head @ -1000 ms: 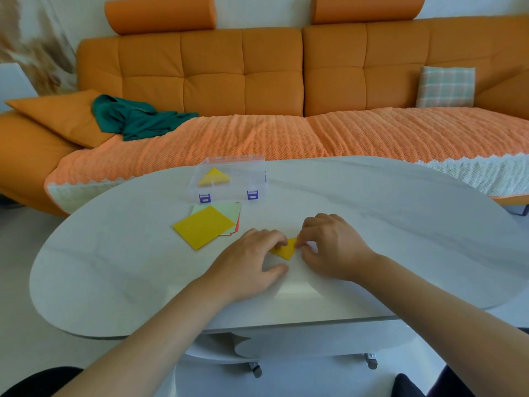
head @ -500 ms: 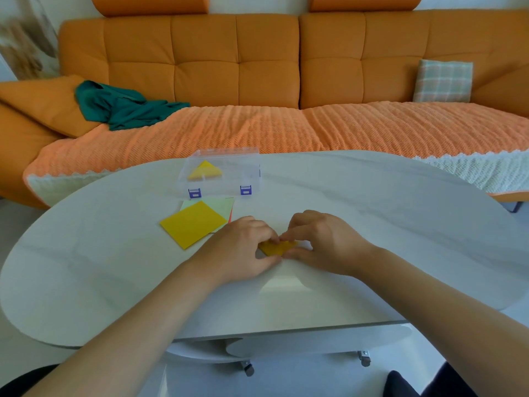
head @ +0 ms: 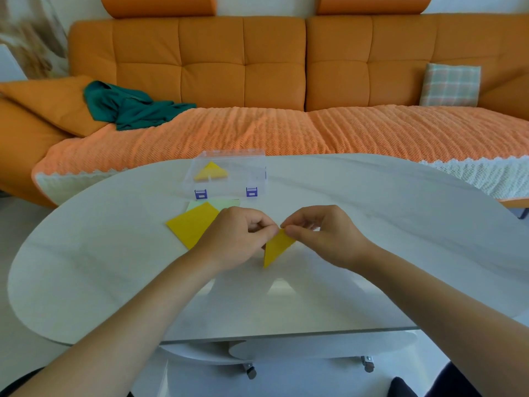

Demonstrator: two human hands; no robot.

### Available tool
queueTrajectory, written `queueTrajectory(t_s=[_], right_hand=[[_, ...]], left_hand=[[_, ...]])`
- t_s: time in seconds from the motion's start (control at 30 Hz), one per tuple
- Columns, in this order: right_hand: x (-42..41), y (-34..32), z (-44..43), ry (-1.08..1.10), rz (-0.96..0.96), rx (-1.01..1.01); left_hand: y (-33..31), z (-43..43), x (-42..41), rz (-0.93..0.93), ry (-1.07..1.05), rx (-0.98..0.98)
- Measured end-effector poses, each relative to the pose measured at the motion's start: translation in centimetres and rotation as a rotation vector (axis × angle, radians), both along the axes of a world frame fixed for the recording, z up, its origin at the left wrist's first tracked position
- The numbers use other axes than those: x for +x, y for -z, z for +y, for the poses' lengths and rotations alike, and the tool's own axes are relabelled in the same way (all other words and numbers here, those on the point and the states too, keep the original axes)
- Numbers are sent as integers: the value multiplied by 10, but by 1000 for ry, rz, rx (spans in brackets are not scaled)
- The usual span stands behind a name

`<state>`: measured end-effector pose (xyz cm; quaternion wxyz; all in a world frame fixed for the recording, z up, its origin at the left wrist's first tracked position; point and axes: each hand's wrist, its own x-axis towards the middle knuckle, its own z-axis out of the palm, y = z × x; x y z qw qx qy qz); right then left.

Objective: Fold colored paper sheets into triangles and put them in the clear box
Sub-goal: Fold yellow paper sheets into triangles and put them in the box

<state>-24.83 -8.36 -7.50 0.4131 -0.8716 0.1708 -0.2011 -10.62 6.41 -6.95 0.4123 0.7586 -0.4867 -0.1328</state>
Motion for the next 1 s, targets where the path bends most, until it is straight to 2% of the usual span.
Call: queueTrajectory(t_s=[0.07,0.2,0.47,0.77,0.93,1.0], right_hand=[[1,-7,2,17,10,100],[1,-15,7,22,45,154],[10,-16,11,30,117,103],[12,-15,0,42,147,101],[6,-11,-17,130,195,95],[4,-9,-22,167,175,111]], left_hand=[[-4,0,0,114,-14,19],[-7,0,-5,174,-58,9],[-4,0,-10,67,-69,3],[-5,0,3,76,-109,-16],[-8,6,24,72,-186,-49],[-9,9,32,126,-203,-80]])
